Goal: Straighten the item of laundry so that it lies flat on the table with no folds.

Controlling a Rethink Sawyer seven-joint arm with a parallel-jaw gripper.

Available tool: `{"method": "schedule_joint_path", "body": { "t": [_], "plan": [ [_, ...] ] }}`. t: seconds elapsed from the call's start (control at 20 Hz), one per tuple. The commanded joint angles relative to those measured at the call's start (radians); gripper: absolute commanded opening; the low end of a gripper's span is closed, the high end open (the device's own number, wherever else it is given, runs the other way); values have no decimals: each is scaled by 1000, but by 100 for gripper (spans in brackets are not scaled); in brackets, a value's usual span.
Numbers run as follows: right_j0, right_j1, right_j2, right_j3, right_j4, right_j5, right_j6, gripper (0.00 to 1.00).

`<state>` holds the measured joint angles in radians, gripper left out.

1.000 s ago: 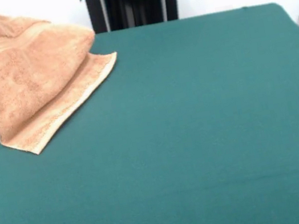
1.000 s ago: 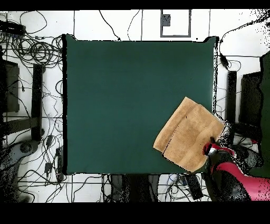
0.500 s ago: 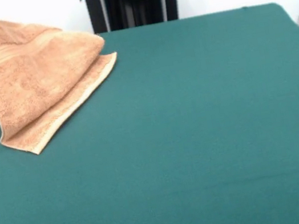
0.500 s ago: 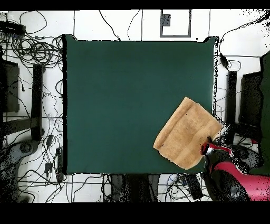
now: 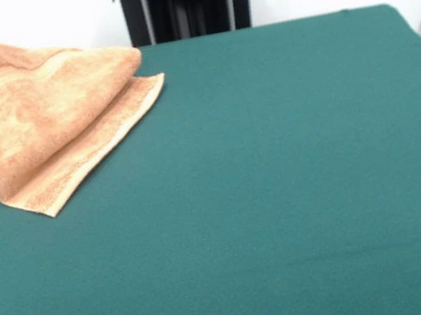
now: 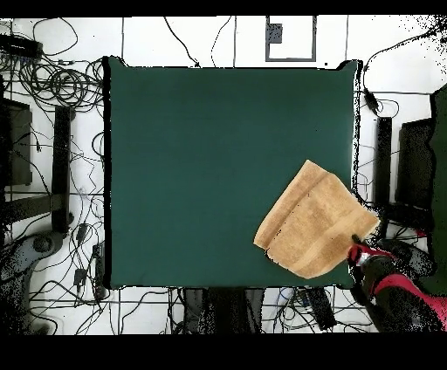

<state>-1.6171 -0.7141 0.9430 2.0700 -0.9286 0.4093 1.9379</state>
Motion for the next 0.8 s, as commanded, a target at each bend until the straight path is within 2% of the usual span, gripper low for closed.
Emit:
{"method": "schedule_joint_path", "body": {
  "t": [0.05,0.45,0.8],
  "plan": [
    [-13,99,160,-80,46,217,-592,0],
    [-30,108,169,-61,62,247,-635,0],
    [-4,94,122,-78,103,263,-569,0]
  ]
}}
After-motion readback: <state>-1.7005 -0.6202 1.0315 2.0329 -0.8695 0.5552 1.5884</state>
